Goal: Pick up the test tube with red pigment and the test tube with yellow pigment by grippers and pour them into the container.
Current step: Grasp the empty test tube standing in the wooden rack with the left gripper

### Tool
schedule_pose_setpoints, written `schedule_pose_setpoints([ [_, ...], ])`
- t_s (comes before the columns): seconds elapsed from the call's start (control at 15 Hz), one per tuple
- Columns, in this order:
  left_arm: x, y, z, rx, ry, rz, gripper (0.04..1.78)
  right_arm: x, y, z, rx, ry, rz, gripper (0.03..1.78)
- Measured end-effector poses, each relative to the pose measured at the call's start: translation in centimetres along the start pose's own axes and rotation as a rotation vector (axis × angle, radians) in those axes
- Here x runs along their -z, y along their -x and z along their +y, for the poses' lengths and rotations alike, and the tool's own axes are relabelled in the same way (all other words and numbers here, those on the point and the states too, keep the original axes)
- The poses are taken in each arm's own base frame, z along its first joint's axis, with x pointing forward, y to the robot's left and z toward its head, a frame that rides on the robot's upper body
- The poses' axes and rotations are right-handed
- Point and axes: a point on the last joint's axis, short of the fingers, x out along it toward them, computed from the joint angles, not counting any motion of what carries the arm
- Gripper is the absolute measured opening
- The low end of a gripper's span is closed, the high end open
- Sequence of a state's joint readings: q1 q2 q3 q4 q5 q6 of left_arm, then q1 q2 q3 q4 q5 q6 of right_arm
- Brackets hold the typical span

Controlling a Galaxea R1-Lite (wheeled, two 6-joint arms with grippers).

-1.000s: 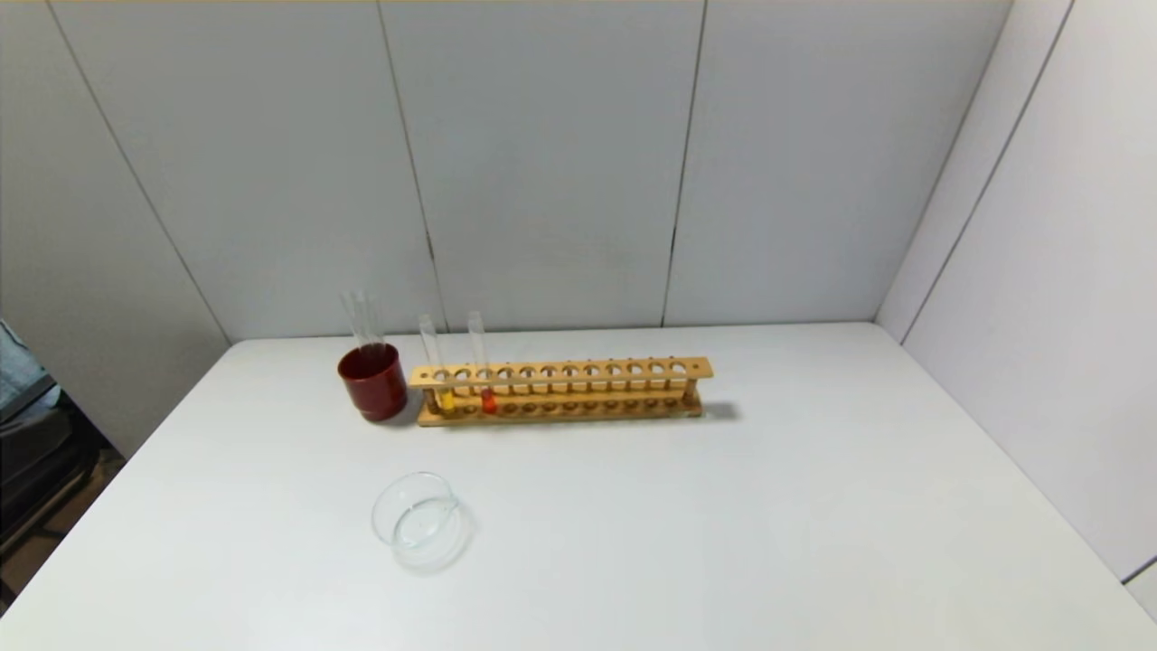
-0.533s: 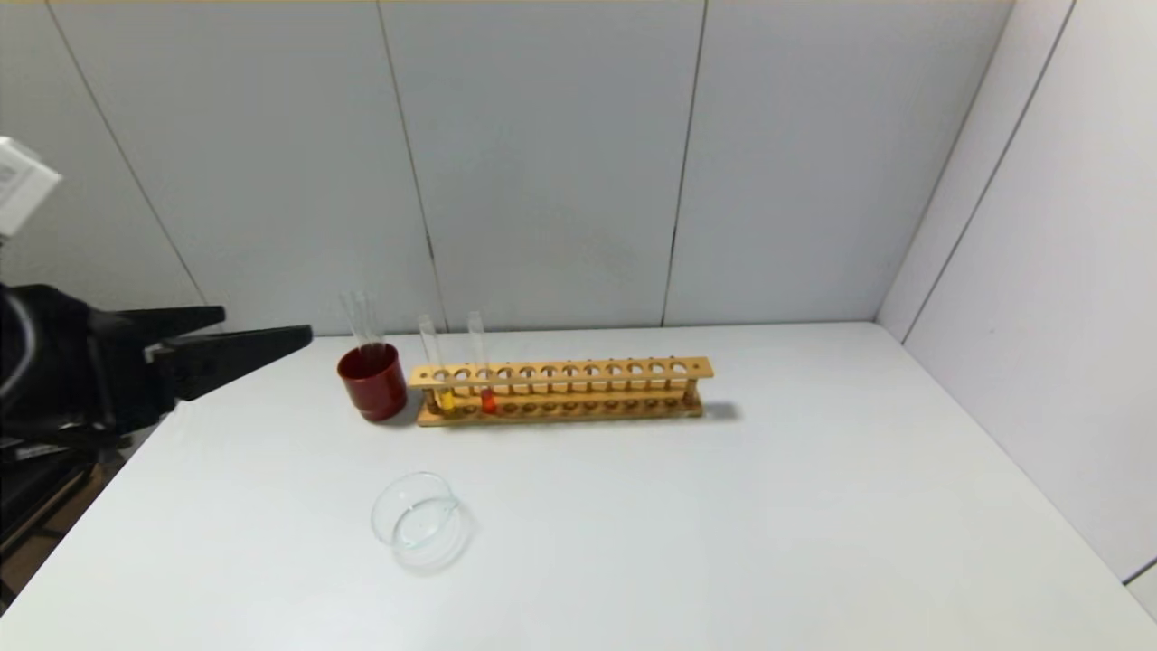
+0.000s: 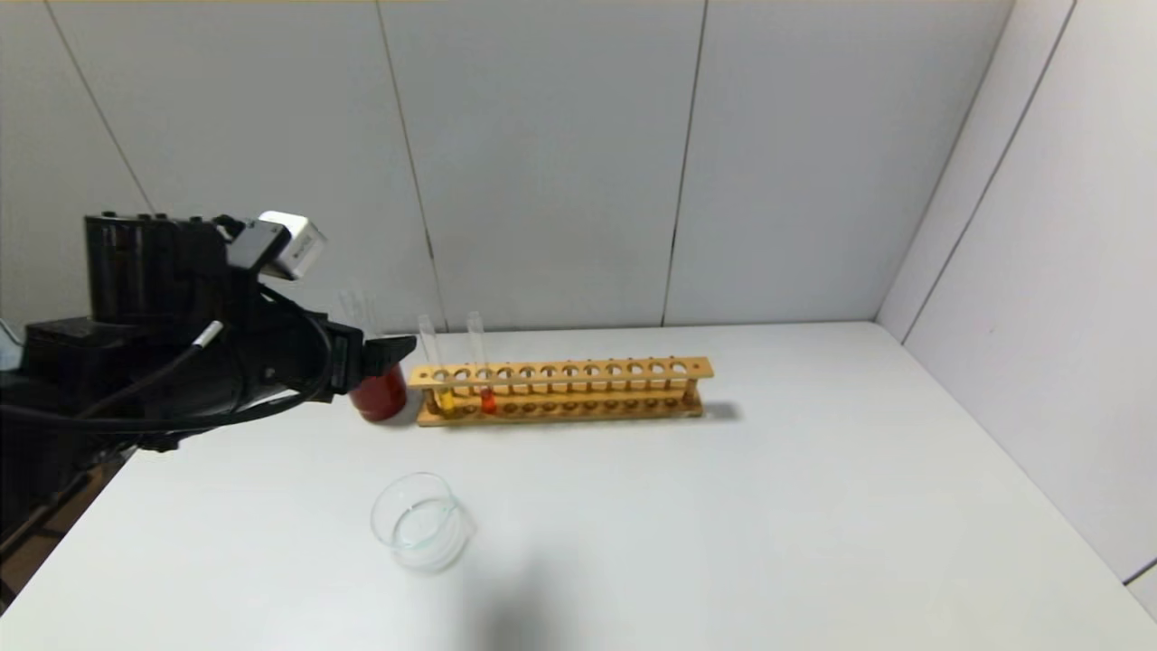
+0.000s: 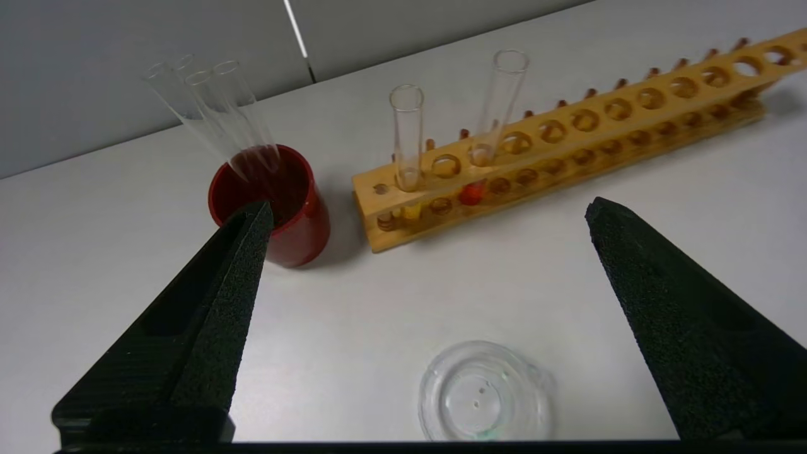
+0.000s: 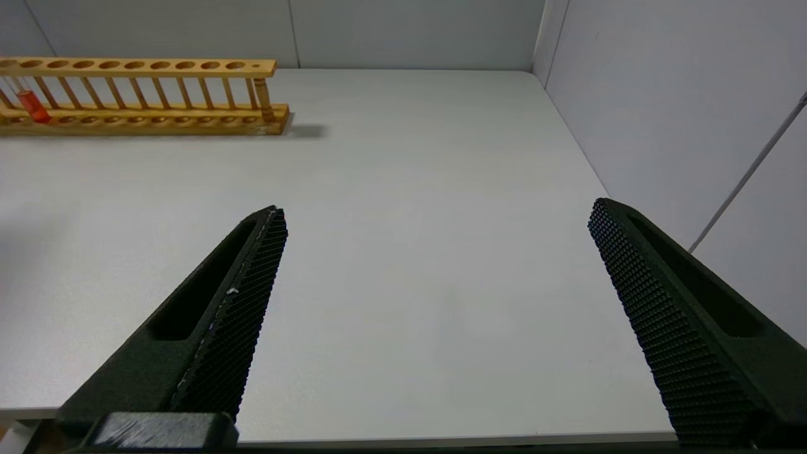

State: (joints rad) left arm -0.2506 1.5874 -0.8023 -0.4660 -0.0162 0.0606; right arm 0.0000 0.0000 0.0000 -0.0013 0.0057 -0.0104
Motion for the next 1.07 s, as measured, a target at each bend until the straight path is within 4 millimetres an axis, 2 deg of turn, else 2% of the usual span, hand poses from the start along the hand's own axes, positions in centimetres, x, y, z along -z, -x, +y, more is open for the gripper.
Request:
schedule_pose_setpoints([
  [0.47, 2.8, -5.9, -0.5, -0.032, -0.002, 0.057, 1.75, 0.0, 0.0, 0.0, 0.0, 0.0, 0.0, 1.75],
  [0.73, 3.6, -8.8, -0.3, -0.051, 0.006, 0.068, 1.75, 0.0, 0.0, 0.0, 0.0, 0.0, 0.0, 1.75],
  [1.07, 4.3, -12.3, 0.0, -0.06, 0.102, 0.08, 1.75, 0.0, 0.0, 0.0, 0.0, 0.0, 0.0, 1.75],
])
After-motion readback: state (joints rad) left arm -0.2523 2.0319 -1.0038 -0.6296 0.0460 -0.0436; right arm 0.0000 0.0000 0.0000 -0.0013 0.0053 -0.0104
